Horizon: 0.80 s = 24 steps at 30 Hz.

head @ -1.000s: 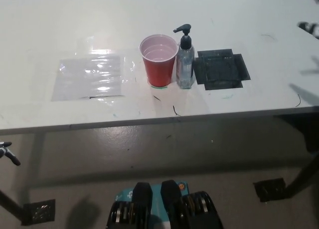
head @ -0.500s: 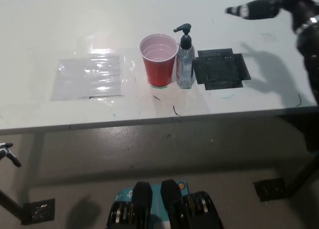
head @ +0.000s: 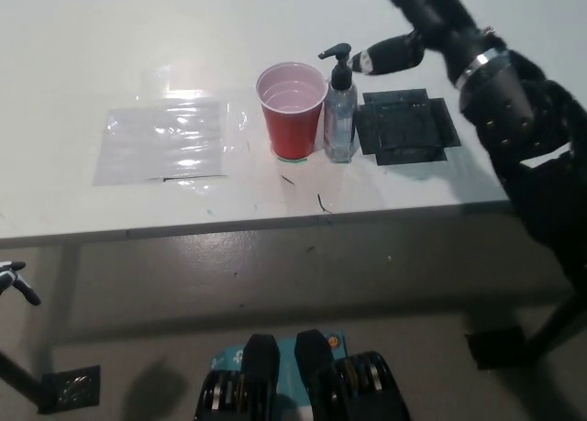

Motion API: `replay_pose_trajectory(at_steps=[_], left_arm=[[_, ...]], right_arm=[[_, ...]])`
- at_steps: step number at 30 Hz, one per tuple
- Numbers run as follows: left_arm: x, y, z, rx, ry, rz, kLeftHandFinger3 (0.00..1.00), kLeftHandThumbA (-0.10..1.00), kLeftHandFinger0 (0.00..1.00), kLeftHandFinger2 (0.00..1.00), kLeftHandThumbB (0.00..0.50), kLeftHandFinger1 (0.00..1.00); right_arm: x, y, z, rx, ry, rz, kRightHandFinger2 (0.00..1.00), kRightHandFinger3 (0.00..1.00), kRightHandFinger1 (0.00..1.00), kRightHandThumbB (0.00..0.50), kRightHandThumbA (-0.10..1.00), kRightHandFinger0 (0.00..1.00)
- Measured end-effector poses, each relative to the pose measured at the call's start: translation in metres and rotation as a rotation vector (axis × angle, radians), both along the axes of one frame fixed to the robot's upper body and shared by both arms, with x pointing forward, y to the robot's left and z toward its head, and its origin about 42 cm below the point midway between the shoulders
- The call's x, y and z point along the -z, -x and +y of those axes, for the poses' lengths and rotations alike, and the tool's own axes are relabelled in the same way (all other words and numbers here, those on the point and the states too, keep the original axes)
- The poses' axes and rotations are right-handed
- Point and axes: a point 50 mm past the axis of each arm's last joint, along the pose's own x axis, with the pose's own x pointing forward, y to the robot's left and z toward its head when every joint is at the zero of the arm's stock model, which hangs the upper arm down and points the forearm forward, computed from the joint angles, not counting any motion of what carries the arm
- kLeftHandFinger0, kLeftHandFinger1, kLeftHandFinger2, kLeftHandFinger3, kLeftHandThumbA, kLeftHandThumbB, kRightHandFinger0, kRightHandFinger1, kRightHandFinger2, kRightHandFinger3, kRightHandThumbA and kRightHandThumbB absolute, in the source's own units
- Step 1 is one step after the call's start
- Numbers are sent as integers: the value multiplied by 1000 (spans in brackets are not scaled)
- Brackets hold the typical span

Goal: The robot uses its right hand to press the hand soap kept in the middle of the table to get liquid hand soap out

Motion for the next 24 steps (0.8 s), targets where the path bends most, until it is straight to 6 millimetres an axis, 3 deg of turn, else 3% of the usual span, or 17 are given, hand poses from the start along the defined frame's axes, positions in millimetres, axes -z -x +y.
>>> replay_pose_trajectory(at_steps=[2,5,8,9,11,14,15,21,24], left_arm=[[0,0,-1,2,0,1,797,1000,1000,1000,180,1000],[0,0,-1,3,-1,4,774,1000,1000,1000,174,1000],[0,-1,-1,6,-2,7,791,1000,1000,1000,165,1000],[0,-1,-2,7,-1,8,793,1000,1000,1000,160,1000],[0,-2,-3,9,-2,8,813,1000,1000,1000,182,1000],[-2,-4,-4,15,-8,9,798,1000,1000,1000,175,1000],[-2,-4,-4,16,-9,9,795,1000,1000,1000,167,1000],[-7,-8,-7,24,-14,2,771,1000,1000,1000,164,1000],[-7,-10,-10,30,-18,2,797,1000,1000,1000,171,1000]], right_arm=[[4,-1,5,-12,15,5,1000,1000,1000,456,1000,963],[7,-2,11,-23,33,4,1000,1000,967,449,1000,897],[12,-4,15,-32,48,9,1000,1000,1000,444,1000,989],[13,-4,15,-33,54,11,1000,1000,1000,423,1000,984],[17,-6,16,-33,65,18,1000,1000,1000,427,1000,1000],[29,-11,17,-36,92,42,1000,1000,1000,415,1000,1000],[31,-12,18,-39,97,45,1000,1000,1000,454,1000,1000],[47,-23,20,-57,158,75,1000,1000,1000,453,1000,1000],[48,-25,24,-74,167,73,1000,1000,1000,426,1000,1000]])
